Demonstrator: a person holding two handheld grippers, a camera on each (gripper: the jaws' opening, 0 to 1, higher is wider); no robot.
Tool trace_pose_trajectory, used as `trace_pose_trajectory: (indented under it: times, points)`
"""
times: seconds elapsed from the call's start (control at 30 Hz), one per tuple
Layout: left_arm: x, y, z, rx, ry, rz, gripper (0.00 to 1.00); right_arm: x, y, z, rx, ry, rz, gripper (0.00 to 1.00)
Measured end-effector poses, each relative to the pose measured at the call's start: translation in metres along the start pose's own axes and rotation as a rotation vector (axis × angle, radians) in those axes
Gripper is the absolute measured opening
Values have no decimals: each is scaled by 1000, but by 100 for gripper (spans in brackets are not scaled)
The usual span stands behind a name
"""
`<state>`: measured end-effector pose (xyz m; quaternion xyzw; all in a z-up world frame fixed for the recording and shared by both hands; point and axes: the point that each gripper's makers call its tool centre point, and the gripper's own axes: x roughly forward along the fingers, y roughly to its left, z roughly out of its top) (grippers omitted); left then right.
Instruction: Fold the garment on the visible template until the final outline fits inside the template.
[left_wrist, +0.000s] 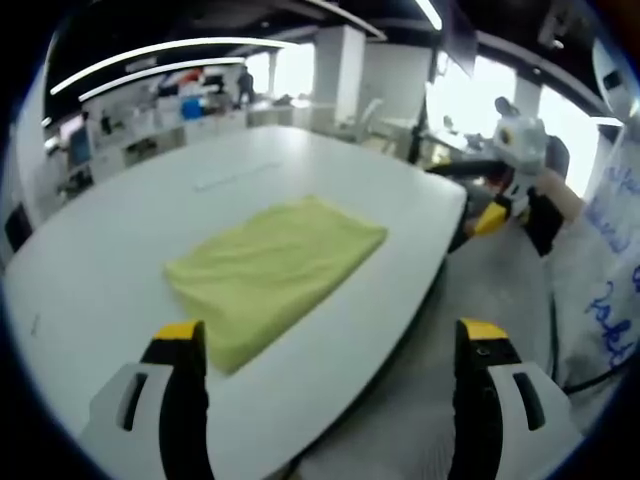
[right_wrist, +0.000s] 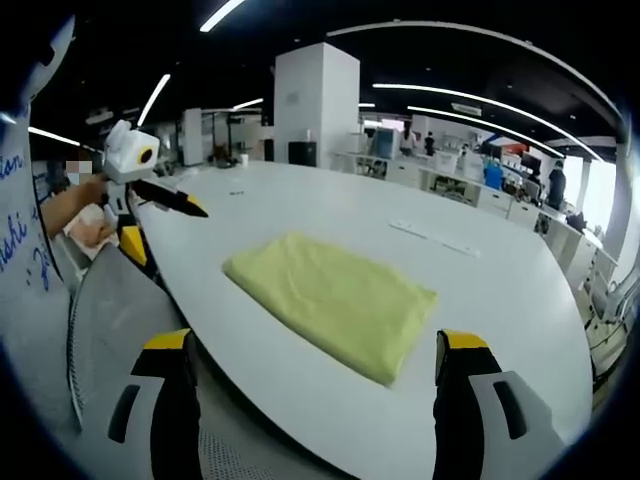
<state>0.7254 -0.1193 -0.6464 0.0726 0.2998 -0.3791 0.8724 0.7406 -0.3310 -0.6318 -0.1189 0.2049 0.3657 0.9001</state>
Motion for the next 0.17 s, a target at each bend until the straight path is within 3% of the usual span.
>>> trace_pose_trajectory:
  times: [0.17]
  points:
    - [0,1,-2,1,7,0,100,1,-1,0,5,-2,-3,98]
